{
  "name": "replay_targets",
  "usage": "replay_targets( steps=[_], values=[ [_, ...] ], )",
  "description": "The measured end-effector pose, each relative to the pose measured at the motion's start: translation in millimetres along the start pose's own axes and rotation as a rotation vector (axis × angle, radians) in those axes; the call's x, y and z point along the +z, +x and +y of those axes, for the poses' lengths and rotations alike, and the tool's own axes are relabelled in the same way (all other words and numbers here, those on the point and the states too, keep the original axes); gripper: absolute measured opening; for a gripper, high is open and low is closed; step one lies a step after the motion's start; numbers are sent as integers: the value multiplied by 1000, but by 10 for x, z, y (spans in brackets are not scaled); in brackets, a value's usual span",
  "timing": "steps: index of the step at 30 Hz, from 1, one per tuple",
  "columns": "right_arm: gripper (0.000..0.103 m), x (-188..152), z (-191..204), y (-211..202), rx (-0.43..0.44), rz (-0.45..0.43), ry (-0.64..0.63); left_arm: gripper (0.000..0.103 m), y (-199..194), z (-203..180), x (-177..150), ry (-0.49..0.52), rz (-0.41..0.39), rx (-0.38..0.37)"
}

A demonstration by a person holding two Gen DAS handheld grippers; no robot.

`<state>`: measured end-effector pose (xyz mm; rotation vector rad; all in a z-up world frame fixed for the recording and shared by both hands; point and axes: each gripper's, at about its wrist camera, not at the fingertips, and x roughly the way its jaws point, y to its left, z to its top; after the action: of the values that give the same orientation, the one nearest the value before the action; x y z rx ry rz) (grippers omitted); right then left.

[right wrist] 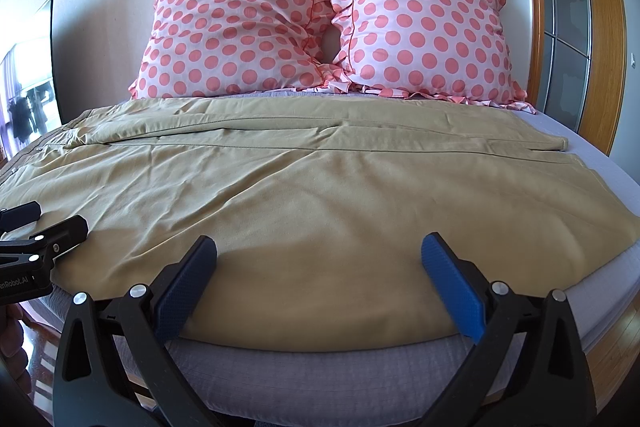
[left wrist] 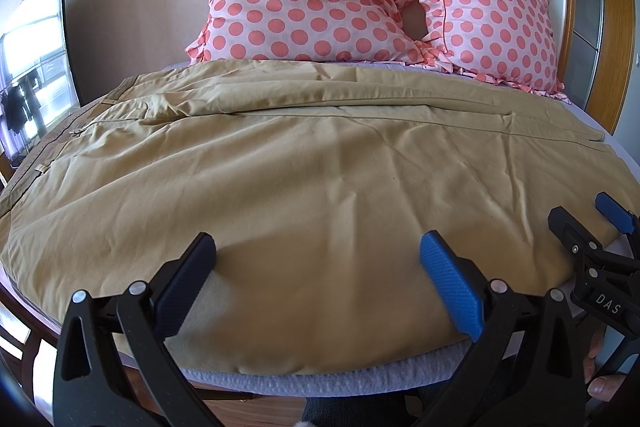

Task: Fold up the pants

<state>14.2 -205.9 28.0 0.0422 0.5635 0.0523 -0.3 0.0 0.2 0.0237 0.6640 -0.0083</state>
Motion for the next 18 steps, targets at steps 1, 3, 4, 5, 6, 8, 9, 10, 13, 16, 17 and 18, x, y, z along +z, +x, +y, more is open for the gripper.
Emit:
replay_targets(
  steps=[1, 3, 4, 5, 6, 8, 9, 10, 13, 16, 17, 18],
  values=[
    [102, -1, 0, -1, 0, -1, 0, 101, 0, 0, 0, 0, 0, 0],
    [102, 0, -1, -2, 0, -1, 0, 101, 0, 0, 0, 0, -1, 0],
    [102, -1, -1, -4, 0, 0, 0, 101, 0, 0, 0, 0, -1, 0],
    [102, -1, -2, -5, 0, 0, 0, 101, 0, 0, 2, 0, -1, 0],
    [102, -2, -2, -5, 0, -1, 0, 101, 1, 1, 2, 0, 0, 0],
    [102, -2, -3, -8, 0, -1, 0, 101, 0, 0, 0, 0, -1, 0],
    [102, -2, -3, -8, 0, -1, 0, 101, 1, 0, 1, 0, -2, 0],
    [102, -4, -3, -6, 0, -2, 0, 101, -1, 0, 0, 0, -2, 0],
    [102, -5, -5, -8, 0, -2, 0, 101, -1, 0, 0, 0, -2, 0],
    [102, -7, -6, -8, 0, -3, 0, 101, -2, -1, -1, 2, -5, 0],
    [102, -8, -6, -6, 0, -3, 0, 101, -2, -1, -3, 2, -8, 0],
    [102, -10, -11, -3, 1, -3, -1, 101, -1, 0, -4, 3, -11, 0]
  ],
)
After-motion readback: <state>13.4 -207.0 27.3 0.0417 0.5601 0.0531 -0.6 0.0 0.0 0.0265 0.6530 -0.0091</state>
